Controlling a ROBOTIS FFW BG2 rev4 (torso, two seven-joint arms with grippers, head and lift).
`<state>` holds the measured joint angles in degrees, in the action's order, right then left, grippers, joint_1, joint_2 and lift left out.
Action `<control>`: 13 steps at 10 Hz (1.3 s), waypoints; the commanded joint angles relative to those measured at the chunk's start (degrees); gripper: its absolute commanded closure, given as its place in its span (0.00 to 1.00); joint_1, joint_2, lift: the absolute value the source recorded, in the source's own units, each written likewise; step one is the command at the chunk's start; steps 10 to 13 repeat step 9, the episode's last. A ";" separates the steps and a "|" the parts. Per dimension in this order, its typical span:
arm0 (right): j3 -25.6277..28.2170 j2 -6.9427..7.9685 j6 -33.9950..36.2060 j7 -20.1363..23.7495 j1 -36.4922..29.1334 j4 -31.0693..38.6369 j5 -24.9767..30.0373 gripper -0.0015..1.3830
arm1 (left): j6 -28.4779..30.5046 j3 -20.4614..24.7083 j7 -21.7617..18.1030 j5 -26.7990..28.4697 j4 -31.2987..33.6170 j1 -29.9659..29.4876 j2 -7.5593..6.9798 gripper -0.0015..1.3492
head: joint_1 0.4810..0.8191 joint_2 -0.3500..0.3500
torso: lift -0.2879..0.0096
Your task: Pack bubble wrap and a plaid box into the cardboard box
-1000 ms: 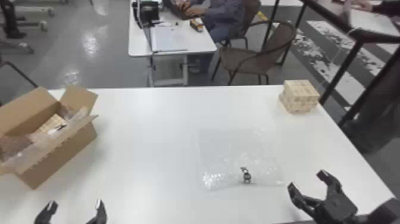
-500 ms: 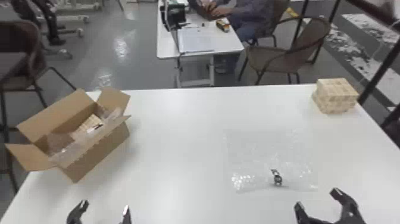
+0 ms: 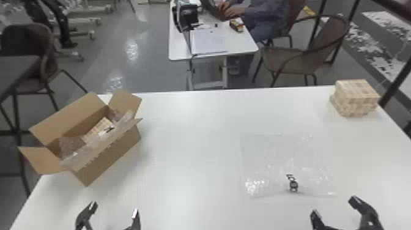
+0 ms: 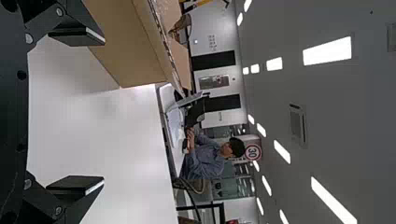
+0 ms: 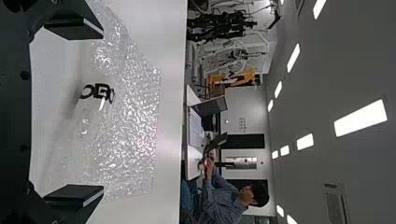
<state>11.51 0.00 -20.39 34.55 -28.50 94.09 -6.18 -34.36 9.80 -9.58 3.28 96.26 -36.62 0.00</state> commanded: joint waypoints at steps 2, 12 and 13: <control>0.00 0.05 0.00 -0.27 0.02 -0.40 -0.32 0.09 | 0.17 -0.05 0.00 -0.46 -0.02 0.06 0.15 0.18 | 0.63 0.60 | 0.60; -0.18 0.05 0.00 -0.27 0.20 -2.16 -2.52 0.09 | 0.34 -0.14 0.00 -1.17 -0.37 -0.12 0.15 0.18 | 0.63 0.60 | 0.60; -0.18 0.05 0.00 -0.27 0.20 -2.16 -2.52 0.09 | 0.34 -0.14 0.00 -1.17 -0.37 -0.12 0.15 0.18 | 0.63 0.60 | 0.60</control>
